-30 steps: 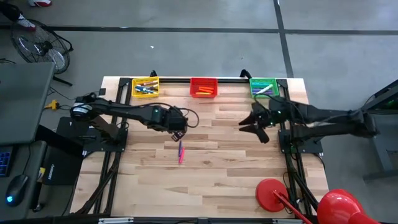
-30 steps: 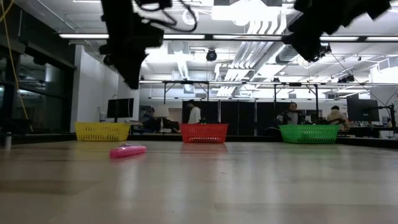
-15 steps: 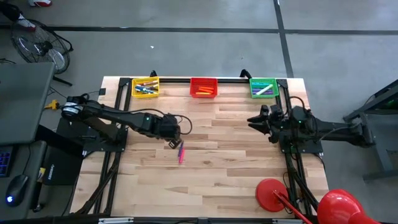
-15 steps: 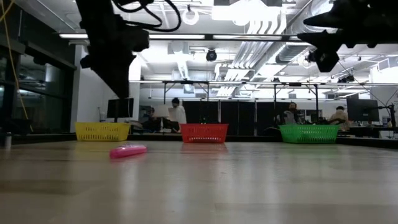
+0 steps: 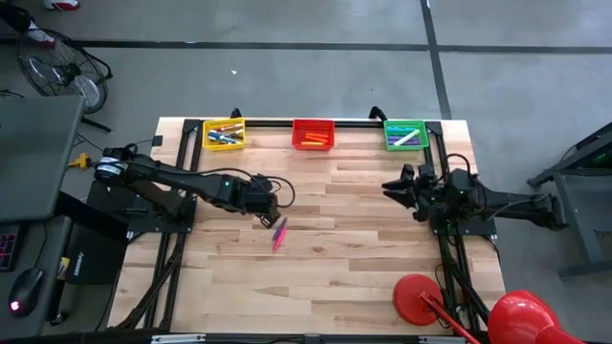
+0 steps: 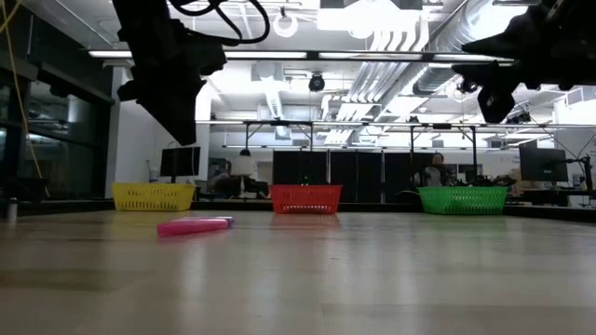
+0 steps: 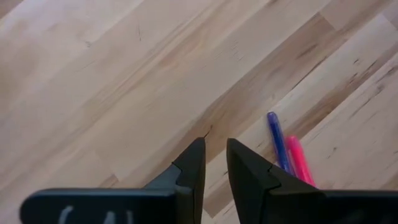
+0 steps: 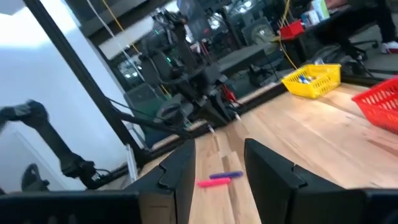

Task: Pick & Place Markers
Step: Put the violet pen into the red bin

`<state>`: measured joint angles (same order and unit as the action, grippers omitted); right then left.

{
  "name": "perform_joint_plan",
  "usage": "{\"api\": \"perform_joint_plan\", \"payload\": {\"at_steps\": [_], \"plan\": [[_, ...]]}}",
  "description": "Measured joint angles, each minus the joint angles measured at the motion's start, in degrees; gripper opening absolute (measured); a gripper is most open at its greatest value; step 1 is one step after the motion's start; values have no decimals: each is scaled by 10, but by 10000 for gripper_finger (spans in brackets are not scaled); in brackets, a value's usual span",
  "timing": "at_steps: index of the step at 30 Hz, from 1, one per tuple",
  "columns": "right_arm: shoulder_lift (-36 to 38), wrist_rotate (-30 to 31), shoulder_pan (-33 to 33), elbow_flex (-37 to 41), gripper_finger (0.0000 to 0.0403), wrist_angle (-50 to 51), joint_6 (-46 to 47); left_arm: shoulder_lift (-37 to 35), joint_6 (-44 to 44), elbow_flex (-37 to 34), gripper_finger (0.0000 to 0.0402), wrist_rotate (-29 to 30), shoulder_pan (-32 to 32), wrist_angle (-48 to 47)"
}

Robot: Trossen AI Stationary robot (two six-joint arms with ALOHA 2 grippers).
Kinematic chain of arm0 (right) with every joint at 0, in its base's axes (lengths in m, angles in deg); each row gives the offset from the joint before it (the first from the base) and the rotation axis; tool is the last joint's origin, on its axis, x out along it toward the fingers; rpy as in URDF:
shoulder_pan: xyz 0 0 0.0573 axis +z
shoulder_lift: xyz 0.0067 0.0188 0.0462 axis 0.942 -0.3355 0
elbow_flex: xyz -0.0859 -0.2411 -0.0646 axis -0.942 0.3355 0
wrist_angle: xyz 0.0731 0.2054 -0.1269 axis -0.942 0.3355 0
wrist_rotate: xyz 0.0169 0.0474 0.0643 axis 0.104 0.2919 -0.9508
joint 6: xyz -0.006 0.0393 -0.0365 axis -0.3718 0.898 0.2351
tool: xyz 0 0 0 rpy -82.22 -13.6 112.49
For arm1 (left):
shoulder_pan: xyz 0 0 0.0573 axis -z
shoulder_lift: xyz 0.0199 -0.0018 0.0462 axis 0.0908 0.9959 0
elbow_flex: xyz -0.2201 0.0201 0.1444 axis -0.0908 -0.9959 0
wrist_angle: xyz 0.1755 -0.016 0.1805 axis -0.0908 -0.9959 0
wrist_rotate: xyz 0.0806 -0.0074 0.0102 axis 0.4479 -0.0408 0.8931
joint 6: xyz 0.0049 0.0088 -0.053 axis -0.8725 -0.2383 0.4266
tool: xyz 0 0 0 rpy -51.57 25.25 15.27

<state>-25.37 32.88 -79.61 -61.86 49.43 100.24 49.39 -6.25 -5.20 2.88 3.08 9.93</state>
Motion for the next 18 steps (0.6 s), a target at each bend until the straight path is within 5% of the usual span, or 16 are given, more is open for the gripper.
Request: {"api": "perform_joint_plan", "payload": {"at_steps": [18], "plan": [[0, 17, 0, 31, 126, 9, -34, 0, 154, 0, 62, -32, 0, 23]]}}
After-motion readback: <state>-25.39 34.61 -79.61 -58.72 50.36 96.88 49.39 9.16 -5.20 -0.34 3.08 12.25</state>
